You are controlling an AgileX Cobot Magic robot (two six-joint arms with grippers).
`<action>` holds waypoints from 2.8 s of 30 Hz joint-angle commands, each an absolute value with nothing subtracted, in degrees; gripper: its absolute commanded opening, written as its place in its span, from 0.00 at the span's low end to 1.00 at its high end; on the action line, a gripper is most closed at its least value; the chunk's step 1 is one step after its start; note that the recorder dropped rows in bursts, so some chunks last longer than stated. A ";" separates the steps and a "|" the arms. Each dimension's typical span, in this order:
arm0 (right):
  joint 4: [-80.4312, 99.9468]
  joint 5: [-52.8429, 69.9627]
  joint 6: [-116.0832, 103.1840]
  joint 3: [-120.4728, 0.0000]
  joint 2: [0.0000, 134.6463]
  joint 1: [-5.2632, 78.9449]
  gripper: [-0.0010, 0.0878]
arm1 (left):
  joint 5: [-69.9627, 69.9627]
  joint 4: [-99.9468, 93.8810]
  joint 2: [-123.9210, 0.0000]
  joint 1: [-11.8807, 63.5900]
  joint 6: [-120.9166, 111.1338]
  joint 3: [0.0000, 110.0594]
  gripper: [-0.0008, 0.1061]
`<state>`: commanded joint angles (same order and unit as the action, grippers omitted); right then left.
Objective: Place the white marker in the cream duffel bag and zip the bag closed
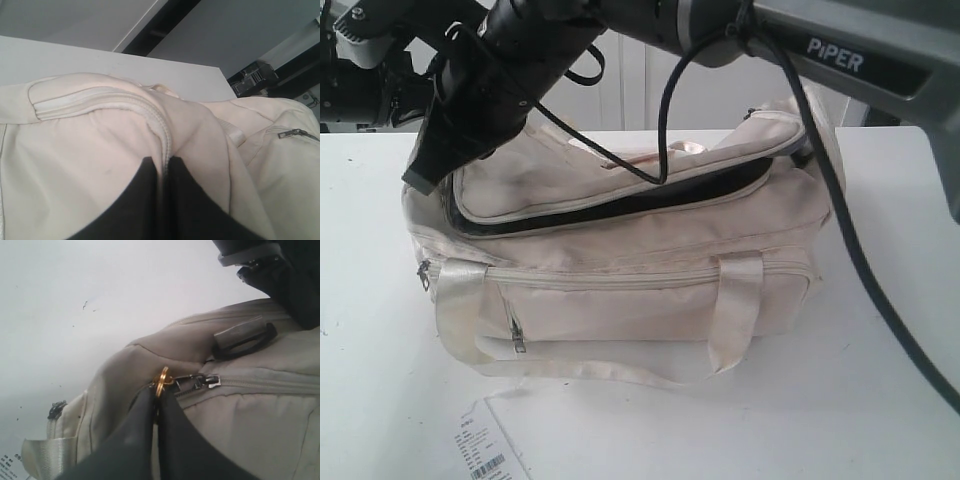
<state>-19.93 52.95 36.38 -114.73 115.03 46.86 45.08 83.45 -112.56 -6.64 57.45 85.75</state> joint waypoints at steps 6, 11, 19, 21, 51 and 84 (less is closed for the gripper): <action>-20.78 55.31 36.38 -114.73 114.24 46.96 0.01 | 45.08 83.45 -112.56 -6.64 57.45 85.75 0.01; -21.26 57.28 36.38 -114.73 114.24 46.96 0.01 | 44.87 83.45 -112.56 -6.64 57.45 85.75 0.01; -23.78 61.15 37.36 -114.73 114.24 46.96 0.01 | 44.75 83.45 -112.56 -6.64 57.45 85.75 0.01; -23.77 61.61 37.64 -114.73 114.24 46.96 0.01 | 44.75 83.45 -112.56 -6.64 57.45 85.75 0.01; -21.95 58.57 38.72 -114.73 114.45 46.84 0.01 | 50.06 77.67 -107.07 -13.42 49.02 85.75 0.64; -22.19 60.83 38.72 -114.73 114.45 46.84 0.01 | 31.05 77.24 -81.12 -6.13 53.92 48.64 0.63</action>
<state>-22.19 60.83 38.72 -114.73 114.45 46.84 31.05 77.24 -81.12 -6.13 53.92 48.64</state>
